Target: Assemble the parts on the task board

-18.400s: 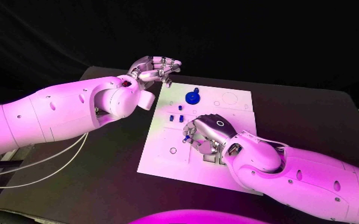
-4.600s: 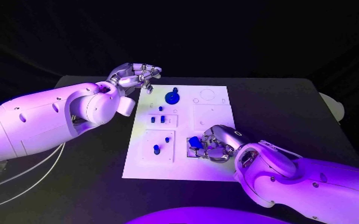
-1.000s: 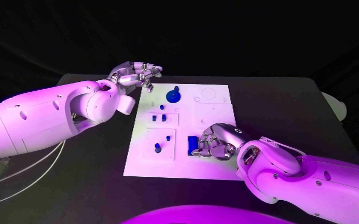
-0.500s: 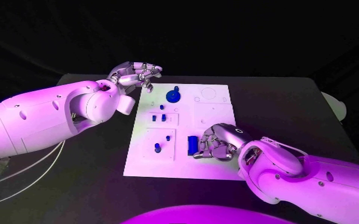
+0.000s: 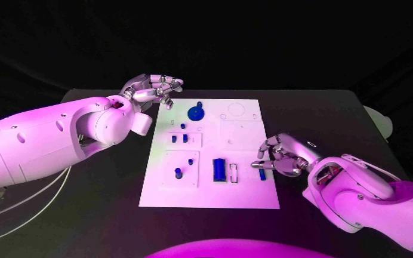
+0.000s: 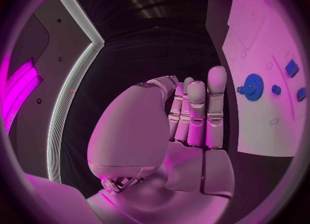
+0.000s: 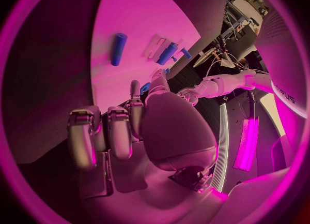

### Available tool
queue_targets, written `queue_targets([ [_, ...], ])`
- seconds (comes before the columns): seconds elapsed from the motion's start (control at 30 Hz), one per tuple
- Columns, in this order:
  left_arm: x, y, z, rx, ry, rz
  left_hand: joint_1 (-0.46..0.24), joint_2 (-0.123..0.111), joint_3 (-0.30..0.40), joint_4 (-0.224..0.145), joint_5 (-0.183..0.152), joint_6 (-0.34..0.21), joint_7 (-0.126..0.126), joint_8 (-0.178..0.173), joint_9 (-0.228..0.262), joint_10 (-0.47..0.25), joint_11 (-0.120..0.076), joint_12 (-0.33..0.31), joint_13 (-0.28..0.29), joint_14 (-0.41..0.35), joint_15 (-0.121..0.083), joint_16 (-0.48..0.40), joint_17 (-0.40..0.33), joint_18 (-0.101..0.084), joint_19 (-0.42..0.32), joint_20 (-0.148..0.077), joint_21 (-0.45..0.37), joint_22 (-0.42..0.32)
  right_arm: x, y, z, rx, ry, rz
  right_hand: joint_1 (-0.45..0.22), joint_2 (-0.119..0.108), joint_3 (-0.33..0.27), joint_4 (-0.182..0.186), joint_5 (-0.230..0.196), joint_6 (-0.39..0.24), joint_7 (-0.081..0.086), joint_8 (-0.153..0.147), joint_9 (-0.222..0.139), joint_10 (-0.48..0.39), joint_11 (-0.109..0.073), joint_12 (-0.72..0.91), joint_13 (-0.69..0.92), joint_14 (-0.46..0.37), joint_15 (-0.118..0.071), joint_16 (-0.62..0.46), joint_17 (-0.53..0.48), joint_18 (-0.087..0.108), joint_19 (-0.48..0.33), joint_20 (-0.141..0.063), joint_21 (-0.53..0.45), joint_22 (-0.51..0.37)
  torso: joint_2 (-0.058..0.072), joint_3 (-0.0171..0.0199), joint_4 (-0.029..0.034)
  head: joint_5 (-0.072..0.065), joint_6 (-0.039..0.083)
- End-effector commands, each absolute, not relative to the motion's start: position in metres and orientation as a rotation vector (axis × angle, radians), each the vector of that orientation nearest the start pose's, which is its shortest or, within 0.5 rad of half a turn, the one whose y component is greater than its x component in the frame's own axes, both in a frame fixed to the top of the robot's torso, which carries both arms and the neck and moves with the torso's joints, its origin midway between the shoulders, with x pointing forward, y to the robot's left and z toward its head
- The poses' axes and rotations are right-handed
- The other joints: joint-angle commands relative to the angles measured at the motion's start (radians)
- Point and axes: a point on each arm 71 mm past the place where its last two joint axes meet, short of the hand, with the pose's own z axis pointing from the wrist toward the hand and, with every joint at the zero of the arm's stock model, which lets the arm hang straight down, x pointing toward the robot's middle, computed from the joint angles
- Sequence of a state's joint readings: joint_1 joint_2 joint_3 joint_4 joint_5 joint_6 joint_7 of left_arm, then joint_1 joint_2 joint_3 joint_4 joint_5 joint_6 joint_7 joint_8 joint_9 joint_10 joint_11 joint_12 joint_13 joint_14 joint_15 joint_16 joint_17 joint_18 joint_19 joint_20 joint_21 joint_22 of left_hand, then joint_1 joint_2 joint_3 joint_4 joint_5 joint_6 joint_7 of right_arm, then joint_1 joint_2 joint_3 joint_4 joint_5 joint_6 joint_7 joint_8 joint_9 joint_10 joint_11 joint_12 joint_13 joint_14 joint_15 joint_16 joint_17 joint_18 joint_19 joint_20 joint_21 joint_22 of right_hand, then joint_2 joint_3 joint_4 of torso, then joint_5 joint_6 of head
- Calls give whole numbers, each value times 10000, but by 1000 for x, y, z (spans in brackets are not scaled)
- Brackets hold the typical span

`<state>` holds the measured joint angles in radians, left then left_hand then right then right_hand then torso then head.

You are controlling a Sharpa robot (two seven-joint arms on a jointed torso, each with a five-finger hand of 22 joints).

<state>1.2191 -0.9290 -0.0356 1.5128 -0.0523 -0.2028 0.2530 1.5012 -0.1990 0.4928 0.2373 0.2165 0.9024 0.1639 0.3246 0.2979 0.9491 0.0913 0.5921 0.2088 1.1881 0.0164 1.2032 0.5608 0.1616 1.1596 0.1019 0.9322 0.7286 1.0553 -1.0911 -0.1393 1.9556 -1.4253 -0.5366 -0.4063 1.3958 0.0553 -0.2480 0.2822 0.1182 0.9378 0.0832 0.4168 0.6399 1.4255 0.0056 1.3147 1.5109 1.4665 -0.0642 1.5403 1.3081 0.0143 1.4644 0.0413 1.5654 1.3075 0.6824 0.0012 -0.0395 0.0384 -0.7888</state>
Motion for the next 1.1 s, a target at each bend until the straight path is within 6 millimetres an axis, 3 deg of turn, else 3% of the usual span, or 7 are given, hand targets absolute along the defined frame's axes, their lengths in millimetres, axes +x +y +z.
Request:
queue_targets([
  [0.03, 491, 246, -174, -11157, 15426, -15002, -53, 42, 41, -7, 27, -34, -8, 62, 10, -85, 14, 62, 11, -79, 7, -10, -8, 95, -55, 26, -64, -8, 359, -221, -231, 1870, 18143, 6285, 267, 187, -7, 45, -41, -41, 9, -53, -24, 49, 14, 29, -1346, 876, 53, 47, 1808, -143, 1064, 47, 54, 2633, 12, 8, -1, -131, 30],
  [0.23, 491, 245, -174, -11147, 15447, -15028, -53, 42, 41, -7, 27, -34, -8, 62, 10, -85, 14, 62, 11, -79, 7, -10, -8, 95, -55, 26, -64, -8, 355, -237, -240, 1698, 18449, 5415, 341, 200, -68, 64, 76, 6, 36, -190, -128, 73, 40, 55, -1323, 883, 81, 59, 1844, -143, 1064, 77, 54, 2633, 9, 31, -32, -265, 35],
  [0.37, 491, 244, -175, -11139, 15472, -15054, -53, 42, 41, -7, 27, -34, -8, 62, 10, -85, 14, 62, 11, -79, 7, -10, -8, 95, -55, 26, -64, -8, 352, -239, -248, 1631, 18574, 5041, 365, 248, -84, 69, 140, 67, 33, -238, -174, 81, 41, 61, -1317, 883, 87, 60, 1847, -143, 1064, 88, 54, 2633, 25, 49, -26, -257, 41],
  [0.63, 491, 245, -175, -11163, 15495, -15021, -53, 42, 41, -7, 27, -34, -8, 62, 10, -85, 14, 62, 11, -79, 7, -10, -8, 95, -55, 26, -64, -8, 351, -231, -259, 1554, 18707, 4836, 352, 266, -127, 80, 203, 149, 26, -267, -210, 90, 38, 69, -1310, 883, 87, 60, 1848, -143, 1064, 95, 54, 2633, 42, 23, 22, -275, 13],
  [0.83, 491, 245, -175, -11171, 15507, -15011, -53, 42, 41, -7, 27, -34, -8, 62, 10, -85, 14, 62, 11, -79, 7, -10, -8, 95, -55, 26, -64, -8, 353, -227, -263, 1463, 18747, 4744, 376, 293, -142, 70, 253, 206, 10, -290, -237, 108, 27, 94, -1289, 885, 82, 63, 1857, -143, 1064, 97, 54, 2633, 34, 5, 16, -262, -2],
  [1.1, 490, 246, -175, -11180, 15535, -15011, -53, 42, 41, -7, 27, -34, -8, 62, 10, -85, 14, 62, 11, -79, 7, -10, -8, 95, -55, 26, -64, -8, 355, -221, -270, 1266, 18945, 4691, 606, 413, -152, 54, 610, 333, -27, -430, -358, 116, -8, 93, -1281, 887, 54, 65, 1866, -143, 1064, 81, 54, 2633, 26, 15, 15, -223, -39],
])
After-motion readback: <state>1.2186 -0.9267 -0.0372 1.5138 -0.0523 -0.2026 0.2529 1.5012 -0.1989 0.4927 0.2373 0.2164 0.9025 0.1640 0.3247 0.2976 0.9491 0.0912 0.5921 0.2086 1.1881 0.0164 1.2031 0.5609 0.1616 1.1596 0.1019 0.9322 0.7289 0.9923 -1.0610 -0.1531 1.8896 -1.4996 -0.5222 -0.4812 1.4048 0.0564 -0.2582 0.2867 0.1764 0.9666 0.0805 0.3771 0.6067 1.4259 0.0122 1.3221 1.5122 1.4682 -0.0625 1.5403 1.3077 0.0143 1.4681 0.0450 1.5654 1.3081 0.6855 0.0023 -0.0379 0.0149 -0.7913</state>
